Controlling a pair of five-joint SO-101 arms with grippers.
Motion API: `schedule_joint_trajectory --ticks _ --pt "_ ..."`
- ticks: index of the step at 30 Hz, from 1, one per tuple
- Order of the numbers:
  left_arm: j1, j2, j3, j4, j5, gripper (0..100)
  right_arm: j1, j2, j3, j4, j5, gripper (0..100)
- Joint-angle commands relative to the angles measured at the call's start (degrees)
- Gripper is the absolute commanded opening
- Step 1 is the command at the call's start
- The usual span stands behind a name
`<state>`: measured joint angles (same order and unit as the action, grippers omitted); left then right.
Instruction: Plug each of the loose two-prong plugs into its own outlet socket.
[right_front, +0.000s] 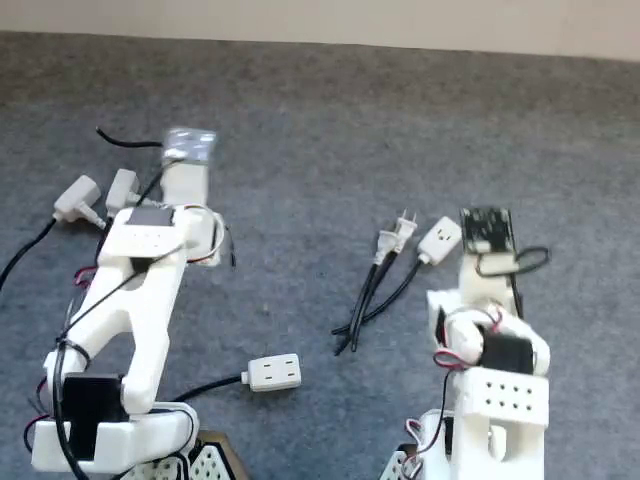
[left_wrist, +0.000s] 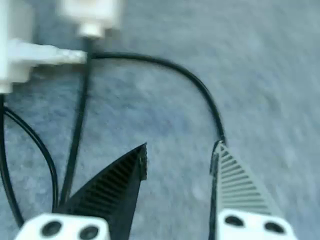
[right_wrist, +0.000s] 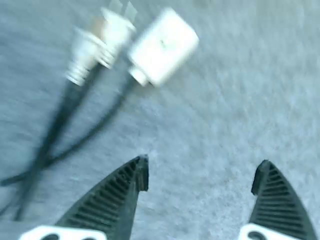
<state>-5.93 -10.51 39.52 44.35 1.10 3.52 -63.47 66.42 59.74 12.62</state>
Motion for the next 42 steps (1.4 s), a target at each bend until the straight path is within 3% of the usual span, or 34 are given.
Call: schedule_joint_trajectory --ticks 1,10,17,22,26,34,42 --pt "-4.26 -0.13 2.33 -9.32 3.69 21 -8.04 13.41 -14.99 1.71 -7.12 32.4" --pt "-8.66 1.27 5.58 -17.93 3.78 22 -19.38 43.91 -31.25 -5.41 -23.65 32.4" --pt "-3.82 1.45 6.81 -17.93 3.52 21 -22.9 59.21 -37.05 -8.48 -37.36 32.4" --pt "-0.22 1.01 8.4 -17.93 3.43 21 -23.34 65.19 -44.18 -8.75 -37.1 32.4" --pt "0.66 1.01 8.48 -17.93 3.43 21 -23.96 70.37 -48.4 -8.75 -30.68 32.4" --pt "0.75 1.01 9.19 -17.85 3.43 21 -24.04 79.96 -54.64 -8.66 -30.86 28.5" --pt "2.24 1.36 9.27 -17.85 3.43 21 -25.45 76.09 -54.9 -8.48 -30.77 26.6"
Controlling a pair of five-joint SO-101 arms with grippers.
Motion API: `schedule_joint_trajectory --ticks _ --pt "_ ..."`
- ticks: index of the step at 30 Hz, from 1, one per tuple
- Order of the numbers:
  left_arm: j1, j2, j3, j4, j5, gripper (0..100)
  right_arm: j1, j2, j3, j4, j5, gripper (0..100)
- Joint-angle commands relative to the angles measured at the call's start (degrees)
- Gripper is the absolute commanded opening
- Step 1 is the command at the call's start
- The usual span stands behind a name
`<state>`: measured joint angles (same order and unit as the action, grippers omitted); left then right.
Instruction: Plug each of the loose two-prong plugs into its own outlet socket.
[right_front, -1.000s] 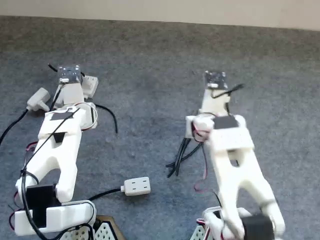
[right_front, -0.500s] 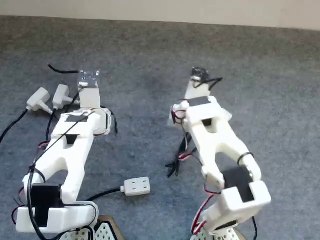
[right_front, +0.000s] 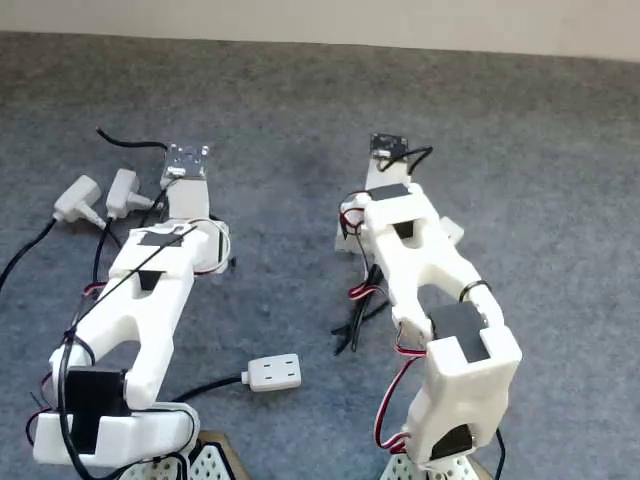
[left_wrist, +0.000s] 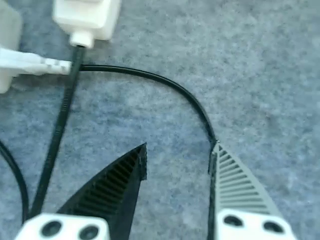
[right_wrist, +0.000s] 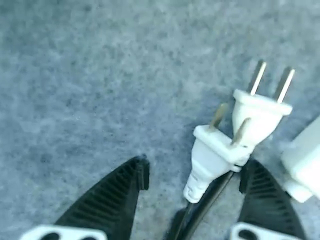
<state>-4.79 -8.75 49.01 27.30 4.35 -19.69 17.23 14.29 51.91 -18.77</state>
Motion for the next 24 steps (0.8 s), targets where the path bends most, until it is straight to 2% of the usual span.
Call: schedule_joint_trajectory --ticks 1,13,24 --pt "1.1 -0.4 -0.22 -0.79 0.18 21 -3.03 -5.58 -2.68 -0.66 0.62 26.6" --pt "1.1 -0.31 0.22 -0.88 0.18 21 -6.46 -0.48 -1.54 -1.01 0.62 26.4" --pt "2.59 -0.31 0.4 -0.88 0.09 21 -7.34 -9.1 -1.01 -0.57 0.62 26.4"
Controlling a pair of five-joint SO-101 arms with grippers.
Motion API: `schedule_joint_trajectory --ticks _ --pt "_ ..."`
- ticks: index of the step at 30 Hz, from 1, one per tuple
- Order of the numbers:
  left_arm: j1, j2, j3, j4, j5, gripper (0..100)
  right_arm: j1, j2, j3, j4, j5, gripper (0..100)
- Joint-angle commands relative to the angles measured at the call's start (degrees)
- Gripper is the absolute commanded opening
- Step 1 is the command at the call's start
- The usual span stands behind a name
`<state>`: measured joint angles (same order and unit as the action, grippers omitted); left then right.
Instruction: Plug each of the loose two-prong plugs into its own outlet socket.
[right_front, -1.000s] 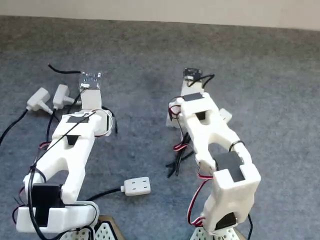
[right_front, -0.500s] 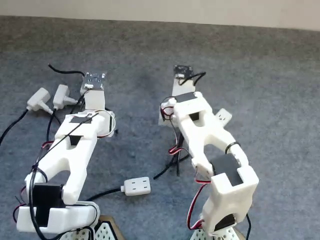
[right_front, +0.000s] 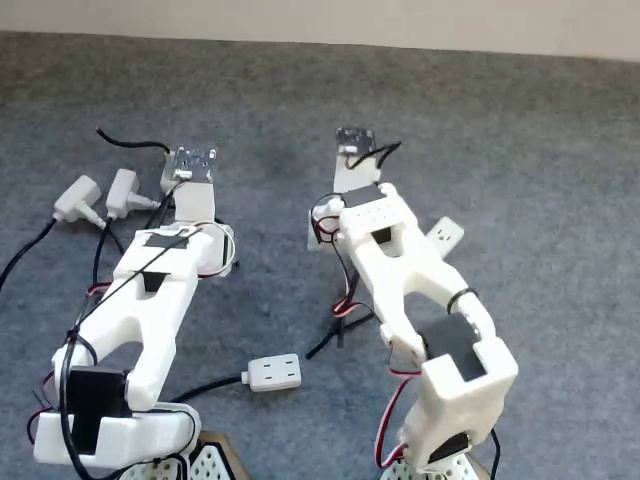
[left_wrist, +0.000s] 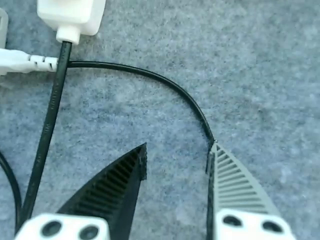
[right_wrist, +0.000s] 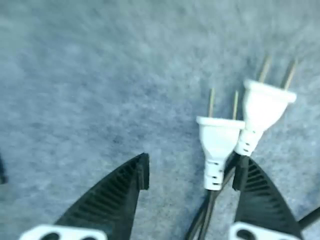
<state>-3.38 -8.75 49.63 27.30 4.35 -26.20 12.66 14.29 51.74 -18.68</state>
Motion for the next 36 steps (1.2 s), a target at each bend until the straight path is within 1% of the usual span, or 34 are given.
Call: schedule_joint_trajectory --ticks 1,9,12,17,23,25,28,30,36 --pt "1.19 -0.31 -0.22 -0.88 0.09 21 -1.27 -4.35 -1.01 -0.4 0.53 26.4" --pt "1.19 -0.31 -0.22 -0.88 0.09 21 -4.53 1.19 -0.48 -0.75 0.53 26.4" --pt "1.19 -0.31 -0.22 -0.88 0.09 21 -4.26 3.65 -0.66 -0.48 0.62 26.4" --pt "1.19 -0.31 -0.22 -0.88 0.09 21 -2.86 3.03 -0.75 -0.4 0.79 26.4" --pt "1.19 -0.31 -0.22 -0.88 0.09 21 -3.03 3.21 -0.66 -0.48 0.79 26.2" --pt "1.19 -0.31 -0.13 -0.88 0.09 21 -2.68 3.21 -0.75 -0.48 0.79 23.1" --pt "1.19 -0.31 -0.13 -0.88 0.09 21 -1.63 3.21 -0.75 -0.66 0.88 11.5" --pt "1.19 -0.31 -0.13 -0.88 0.09 21 -0.92 3.21 -0.84 -0.66 0.97 6.3" --pt "1.19 -0.31 -0.13 -0.88 0.09 21 1.1 3.21 -0.57 -0.48 1.05 4.8"
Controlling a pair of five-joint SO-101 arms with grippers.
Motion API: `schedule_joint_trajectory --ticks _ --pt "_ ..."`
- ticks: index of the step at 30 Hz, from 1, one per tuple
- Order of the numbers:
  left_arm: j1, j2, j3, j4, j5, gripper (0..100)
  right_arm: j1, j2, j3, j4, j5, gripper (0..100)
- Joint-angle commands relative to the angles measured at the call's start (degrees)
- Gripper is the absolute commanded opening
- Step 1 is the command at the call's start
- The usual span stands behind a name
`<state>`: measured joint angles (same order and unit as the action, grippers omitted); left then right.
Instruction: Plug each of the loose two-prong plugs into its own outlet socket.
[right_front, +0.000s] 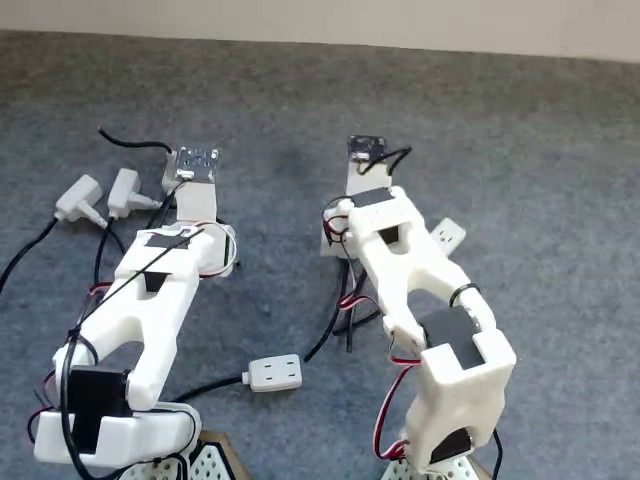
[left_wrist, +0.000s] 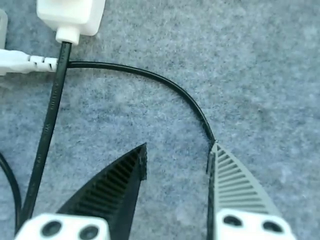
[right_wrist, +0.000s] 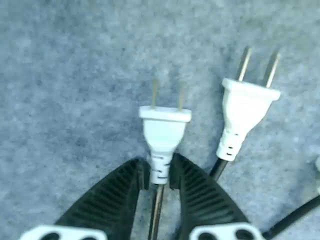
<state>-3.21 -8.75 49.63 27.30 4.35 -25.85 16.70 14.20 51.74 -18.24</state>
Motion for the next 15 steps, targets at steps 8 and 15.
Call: schedule_joint_trajectory --ticks 8,15 --pt "0.84 -0.31 -0.13 -0.88 0.09 21 1.45 -1.36 -5.14 11.3 18.73 0.6" --pt "-1.1 -0.84 -1.01 0.7 -4.4 21 1.71 -0.92 -36.35 46.11 39.74 0.5"
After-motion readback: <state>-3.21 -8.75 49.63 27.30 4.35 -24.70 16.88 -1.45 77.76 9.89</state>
